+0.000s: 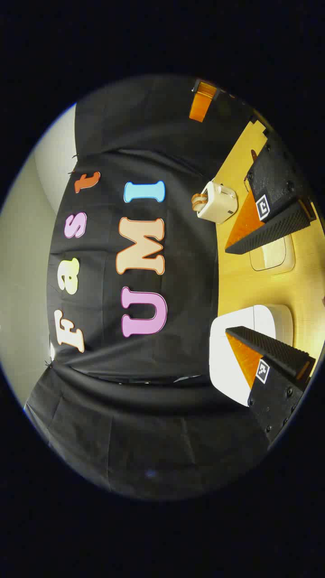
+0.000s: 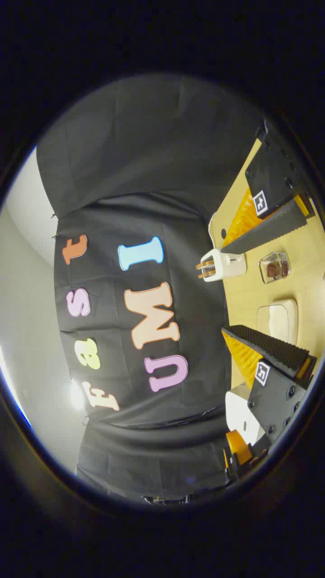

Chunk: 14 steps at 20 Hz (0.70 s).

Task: Close the left gripper, press the button to open the rice cooker; take a wooden spoon from the chopstick holder with the right hand, scoop a spoonful of rice and pour it into the rice cooker, then put the wooden spoon back into the chopstick holder.

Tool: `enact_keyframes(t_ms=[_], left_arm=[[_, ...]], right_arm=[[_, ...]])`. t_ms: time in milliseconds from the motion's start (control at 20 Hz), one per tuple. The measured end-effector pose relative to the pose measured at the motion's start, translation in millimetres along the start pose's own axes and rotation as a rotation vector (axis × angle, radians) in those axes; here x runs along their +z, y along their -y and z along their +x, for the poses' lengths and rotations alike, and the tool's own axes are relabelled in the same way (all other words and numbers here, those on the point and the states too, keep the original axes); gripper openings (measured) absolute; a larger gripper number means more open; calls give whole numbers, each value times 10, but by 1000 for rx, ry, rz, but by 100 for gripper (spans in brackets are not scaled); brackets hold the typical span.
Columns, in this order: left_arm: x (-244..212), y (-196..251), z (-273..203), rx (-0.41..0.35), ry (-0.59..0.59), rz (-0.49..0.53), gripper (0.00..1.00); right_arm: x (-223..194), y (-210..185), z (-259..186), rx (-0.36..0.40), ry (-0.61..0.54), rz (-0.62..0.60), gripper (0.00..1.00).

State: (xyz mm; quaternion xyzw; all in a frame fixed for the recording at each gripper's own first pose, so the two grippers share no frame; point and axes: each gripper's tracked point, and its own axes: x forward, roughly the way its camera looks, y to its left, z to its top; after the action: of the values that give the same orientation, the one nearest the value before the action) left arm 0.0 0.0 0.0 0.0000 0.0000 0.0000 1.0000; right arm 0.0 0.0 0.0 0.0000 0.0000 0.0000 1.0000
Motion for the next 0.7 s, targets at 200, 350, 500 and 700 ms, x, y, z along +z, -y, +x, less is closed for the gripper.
enact_keyframes(t_ms=[200,350,500,700], left_arm=[[-43,-10,4,6,-11,-28,95],[-66,-59,0,13,-15,-39,95],[-67,-95,3,24,-17,-41,94],[-75,-139,-7,35,-17,-38,94]], right_arm=[[-11,-47,26,19,-6,-5,99],[23,-67,36,27,1,-5,99],[19,-80,45,31,2,-10,99],[-29,-70,39,29,-8,-15,99]])
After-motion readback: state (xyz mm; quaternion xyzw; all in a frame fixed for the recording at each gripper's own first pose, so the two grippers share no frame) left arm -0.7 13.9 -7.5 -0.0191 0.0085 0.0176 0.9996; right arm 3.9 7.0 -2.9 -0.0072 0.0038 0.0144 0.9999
